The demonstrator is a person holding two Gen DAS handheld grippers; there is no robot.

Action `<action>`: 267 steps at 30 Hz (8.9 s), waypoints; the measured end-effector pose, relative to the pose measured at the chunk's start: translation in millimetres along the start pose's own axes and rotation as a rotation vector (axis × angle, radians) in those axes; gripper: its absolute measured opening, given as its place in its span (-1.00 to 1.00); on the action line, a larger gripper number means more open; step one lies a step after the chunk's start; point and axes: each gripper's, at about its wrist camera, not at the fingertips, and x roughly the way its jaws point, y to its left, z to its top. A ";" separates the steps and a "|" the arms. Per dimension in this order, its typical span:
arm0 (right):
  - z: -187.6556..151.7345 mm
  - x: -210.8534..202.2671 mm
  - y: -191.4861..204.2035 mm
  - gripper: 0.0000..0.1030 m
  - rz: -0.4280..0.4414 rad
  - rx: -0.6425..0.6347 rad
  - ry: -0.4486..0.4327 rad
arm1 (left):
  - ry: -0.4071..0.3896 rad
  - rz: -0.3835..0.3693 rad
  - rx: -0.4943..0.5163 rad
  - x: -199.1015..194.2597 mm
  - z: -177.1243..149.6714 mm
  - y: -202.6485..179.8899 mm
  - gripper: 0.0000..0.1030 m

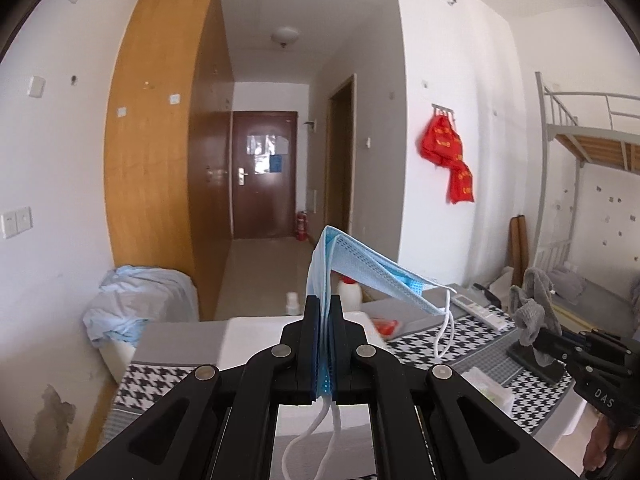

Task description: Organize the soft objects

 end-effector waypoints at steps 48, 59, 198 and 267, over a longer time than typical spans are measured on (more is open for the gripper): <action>17.1 83.7 73.1 -0.70 0.221 -0.114 0.101 | -0.006 0.283 -0.116 -31.3 -16.1 100.5 -0.93; 12.7 106.4 82.4 -0.63 0.236 -0.135 0.154 | -0.001 0.306 -0.140 -32.1 -18.9 107.1 -0.93; -36.3 113.4 22.1 0.90 0.172 -0.063 0.217 | 0.161 0.142 -0.113 9.8 -50.0 46.4 0.93; -93.4 4.3 -109.6 0.90 -0.074 0.042 0.220 | 0.237 -0.165 0.010 36.4 -104.7 -109.4 0.94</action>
